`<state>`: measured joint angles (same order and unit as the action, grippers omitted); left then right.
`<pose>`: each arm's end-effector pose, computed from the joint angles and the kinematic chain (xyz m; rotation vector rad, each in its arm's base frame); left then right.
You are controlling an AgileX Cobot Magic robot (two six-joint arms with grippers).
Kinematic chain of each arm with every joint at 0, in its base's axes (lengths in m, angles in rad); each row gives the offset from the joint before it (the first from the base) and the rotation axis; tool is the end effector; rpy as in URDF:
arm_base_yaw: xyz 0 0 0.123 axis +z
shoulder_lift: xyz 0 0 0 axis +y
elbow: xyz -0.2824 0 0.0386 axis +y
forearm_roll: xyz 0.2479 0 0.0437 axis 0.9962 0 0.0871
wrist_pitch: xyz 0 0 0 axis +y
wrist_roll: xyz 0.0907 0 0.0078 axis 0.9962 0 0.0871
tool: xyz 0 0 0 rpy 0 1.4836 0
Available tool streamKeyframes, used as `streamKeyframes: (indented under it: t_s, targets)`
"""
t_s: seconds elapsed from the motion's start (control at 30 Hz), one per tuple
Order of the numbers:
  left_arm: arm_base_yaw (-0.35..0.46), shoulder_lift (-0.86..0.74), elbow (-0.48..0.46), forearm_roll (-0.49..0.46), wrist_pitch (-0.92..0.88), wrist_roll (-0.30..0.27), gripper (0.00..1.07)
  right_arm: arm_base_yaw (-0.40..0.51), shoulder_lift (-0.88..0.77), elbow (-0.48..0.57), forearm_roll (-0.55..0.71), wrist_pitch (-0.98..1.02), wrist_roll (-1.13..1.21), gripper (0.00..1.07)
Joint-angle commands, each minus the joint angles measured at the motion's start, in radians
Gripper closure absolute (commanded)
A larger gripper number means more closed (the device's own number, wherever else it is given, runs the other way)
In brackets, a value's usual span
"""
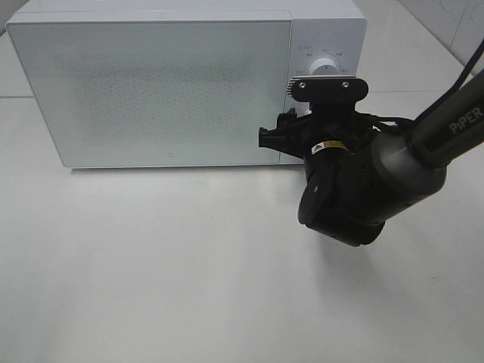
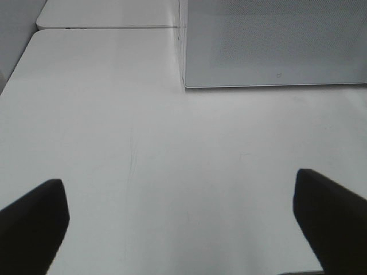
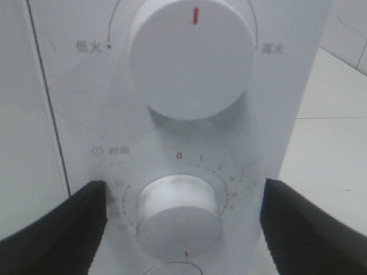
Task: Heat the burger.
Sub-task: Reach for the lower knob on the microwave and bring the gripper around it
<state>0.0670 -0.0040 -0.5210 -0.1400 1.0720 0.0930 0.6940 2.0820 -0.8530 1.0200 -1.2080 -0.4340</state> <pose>-0.0081 -0.0117 0.2827 0.0358 2.0231 -0.0658 0.3155 0.1682 0.1205 0.1425 1.6895 -0.2294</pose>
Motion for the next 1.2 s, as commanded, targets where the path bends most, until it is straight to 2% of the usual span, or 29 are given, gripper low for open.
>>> streamKeyframes:
  t_s: [0.03, 0.2, 0.3, 0.33, 0.37, 0.4, 0.43, 0.47, 0.5, 0.53, 0.57, 0.6, 0.63, 0.67, 1.2]
  targets:
    - [0.002, -0.017, 0.004, -0.007, 0.003, -0.005, 0.06, -0.019, -0.001, -0.022, -0.001, -0.081, 0.004, 0.36]
    - [0.002, -0.017, 0.004, -0.007, 0.003, -0.005, 0.06, -0.019, -0.001, -0.023, 0.016, -0.07, 0.027, 0.4]
    - [0.002, -0.017, 0.004, -0.007, 0.003, -0.005, 0.06, -0.019, -0.001, -0.027, 0.019, -0.059, 0.032, 0.46]
    - [0.002, -0.017, 0.004, -0.007, 0.003, -0.005, 0.06, -0.019, -0.001, -0.027, 0.021, -0.057, 0.038, 0.53]
    - [0.002, -0.017, 0.004, -0.007, 0.003, -0.005, 0.06, -0.019, -0.001, -0.027, 0.021, -0.057, 0.038, 0.53]
    - [0.002, -0.017, 0.004, -0.007, 0.003, -0.005, 0.06, -0.019, -0.001, -0.027, 0.021, -0.052, 0.038, 0.58]
    - [0.002, -0.017, 0.004, -0.007, 0.003, -0.005, 0.06, -0.019, -0.001, -0.027, 0.021, -0.052, 0.039, 0.7]
    - [0.002, -0.017, 0.004, -0.007, 0.003, -0.005, 0.06, -0.019, -0.001, -0.027, 0.021, -0.052, 0.039, 0.7]
    - [0.002, -0.017, 0.004, -0.007, 0.003, -0.005, 0.06, -0.019, -0.001, -0.027, 0.021, -0.052, 0.039, 0.81]
    - [0.002, -0.017, 0.004, -0.007, 0.003, -0.005, 0.06, -0.019, -0.001, -0.027, 0.021, -0.052, 0.039, 0.87]
    - [0.002, -0.017, 0.004, -0.007, 0.003, -0.005, 0.06, -0.019, -0.001, -0.027, 0.021, -0.052, 0.039, 0.87]
    - [0.002, -0.017, 0.004, -0.007, 0.003, -0.005, 0.06, -0.019, -0.001, -0.027, 0.021, -0.048, 0.039, 0.95]
    - [0.002, -0.017, 0.004, -0.007, 0.003, -0.005, 0.06, -0.019, -0.001, -0.027, 0.021, -0.048, 0.039, 0.95]
    - [0.002, -0.017, 0.004, -0.007, 0.003, -0.005, 0.06, -0.019, -0.001, -0.027, 0.021, -0.045, 0.039, 1.01]
    - [0.002, -0.017, 0.004, -0.007, 0.003, -0.005, 0.06, -0.019, -0.001, -0.027, 0.011, -0.008, 0.037, 1.02]
